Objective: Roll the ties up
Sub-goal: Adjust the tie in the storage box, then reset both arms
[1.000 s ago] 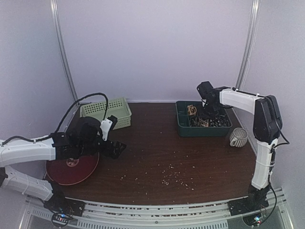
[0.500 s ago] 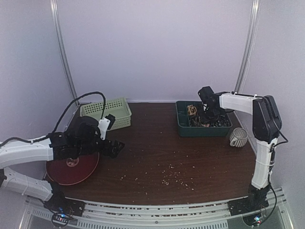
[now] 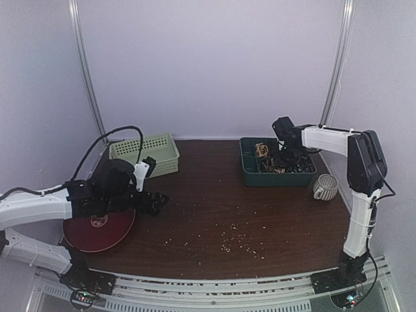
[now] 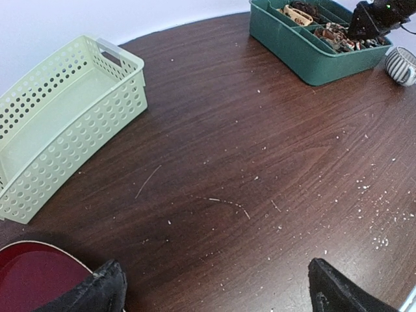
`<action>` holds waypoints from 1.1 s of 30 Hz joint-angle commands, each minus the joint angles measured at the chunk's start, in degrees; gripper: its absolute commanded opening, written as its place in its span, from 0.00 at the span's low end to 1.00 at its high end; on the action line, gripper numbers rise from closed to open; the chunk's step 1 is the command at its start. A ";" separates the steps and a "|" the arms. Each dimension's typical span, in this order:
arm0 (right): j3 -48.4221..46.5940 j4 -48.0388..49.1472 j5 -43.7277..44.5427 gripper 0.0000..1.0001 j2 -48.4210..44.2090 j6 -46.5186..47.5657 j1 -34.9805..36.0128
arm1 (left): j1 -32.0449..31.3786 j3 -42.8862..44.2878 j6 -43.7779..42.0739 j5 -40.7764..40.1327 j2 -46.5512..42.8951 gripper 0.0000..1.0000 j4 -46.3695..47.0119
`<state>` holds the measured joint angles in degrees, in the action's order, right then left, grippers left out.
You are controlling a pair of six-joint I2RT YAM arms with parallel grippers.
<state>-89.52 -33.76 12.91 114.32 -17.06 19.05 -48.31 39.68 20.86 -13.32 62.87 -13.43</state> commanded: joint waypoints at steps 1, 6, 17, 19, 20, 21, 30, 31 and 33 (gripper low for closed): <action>1.38 -2.31 0.26 0.22 -8.56 -0.78 1.92 | 0.41 1.59 3.09 -1.18 -1.73 0.98 -0.62; 7.64 0.58 -1.62 0.46 -17.18 -2.84 6.55 | 0.35 3.77 6.36 -3.25 -2.25 0.98 -2.65; 25.29 9.75 -4.25 1.00 -42.76 -10.01 20.78 | 0.39 13.46 5.49 -10.69 -9.43 0.98 -10.34; 27.71 8.65 -3.63 1.00 -47.62 -11.41 21.11 | 0.39 14.77 5.23 -10.79 -11.21 0.98 -11.53; 28.93 8.13 -3.22 1.00 -50.25 -11.94 21.19 | 0.40 15.15 5.10 -10.65 -12.02 0.98 -11.75; 30.09 7.80 -2.84 1.00 -52.61 -12.50 21.20 | 0.37 15.34 5.11 -10.51 -12.78 0.98 -11.82; 36.93 6.00 -0.71 1.00 -66.95 -17.43 21.21 | 0.39 11.22 8.00 -8.37 -18.61 0.98 -9.12; 37.28 6.31 -0.98 1.00 -67.71 -17.50 21.16 | 0.35 10.01 8.42 -7.89 -19.06 0.98 -8.35; 37.99 6.87 -1.40 1.00 -68.84 -17.93 21.20 | 0.40 8.32 9.27 -6.95 -19.87 0.98 -6.70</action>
<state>-53.08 -26.87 11.07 47.20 -32.99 40.05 -48.31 51.24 27.88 -22.06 44.38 -23.94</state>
